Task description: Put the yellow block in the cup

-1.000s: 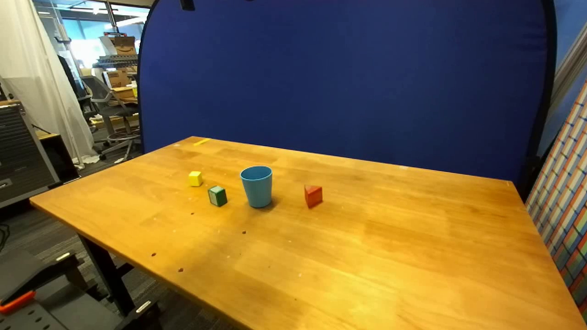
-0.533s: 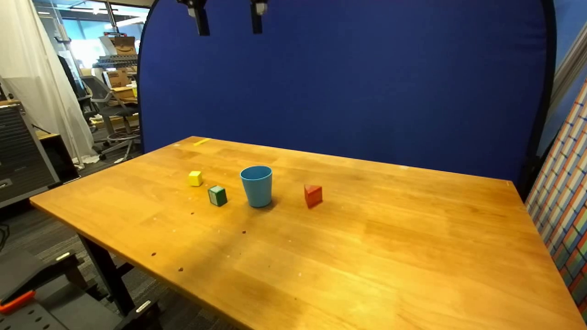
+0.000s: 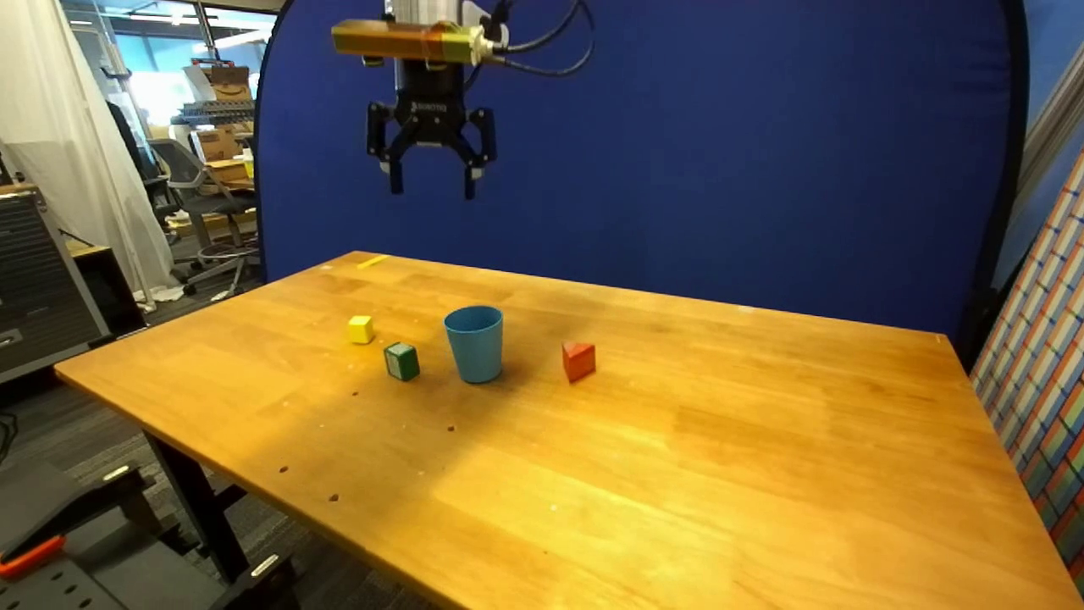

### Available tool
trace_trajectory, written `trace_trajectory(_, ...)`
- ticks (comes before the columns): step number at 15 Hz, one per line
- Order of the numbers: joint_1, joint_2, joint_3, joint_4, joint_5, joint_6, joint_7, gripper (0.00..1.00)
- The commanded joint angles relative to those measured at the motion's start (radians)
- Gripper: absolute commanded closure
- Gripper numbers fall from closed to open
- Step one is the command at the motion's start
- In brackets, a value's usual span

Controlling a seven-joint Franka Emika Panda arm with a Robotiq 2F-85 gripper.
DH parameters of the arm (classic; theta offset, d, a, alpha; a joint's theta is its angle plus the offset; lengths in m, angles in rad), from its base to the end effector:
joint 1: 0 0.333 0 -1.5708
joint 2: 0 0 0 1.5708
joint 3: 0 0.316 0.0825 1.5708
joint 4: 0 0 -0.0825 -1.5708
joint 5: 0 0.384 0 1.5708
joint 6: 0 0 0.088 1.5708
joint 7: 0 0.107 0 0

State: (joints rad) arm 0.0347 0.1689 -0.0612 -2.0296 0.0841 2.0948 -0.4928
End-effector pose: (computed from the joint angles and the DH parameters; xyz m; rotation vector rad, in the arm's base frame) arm 0.5702 -0.0103 0.3566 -2.9868 -0.6378 0.1287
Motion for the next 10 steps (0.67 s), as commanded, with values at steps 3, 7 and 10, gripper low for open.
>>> trace_trajectory(3, 0.018, 0.317, 0.134, 0.228, -0.027, -0.01, 0.033, 0.0)
trace_trajectory(7, 0.041, 0.445, 0.184, 0.291, -0.04, 0.013, 0.067, 0.0)
trace_trajectory(10, 0.042, 0.492, 0.214, 0.298, -0.034, 0.008, 0.055, 0.0)
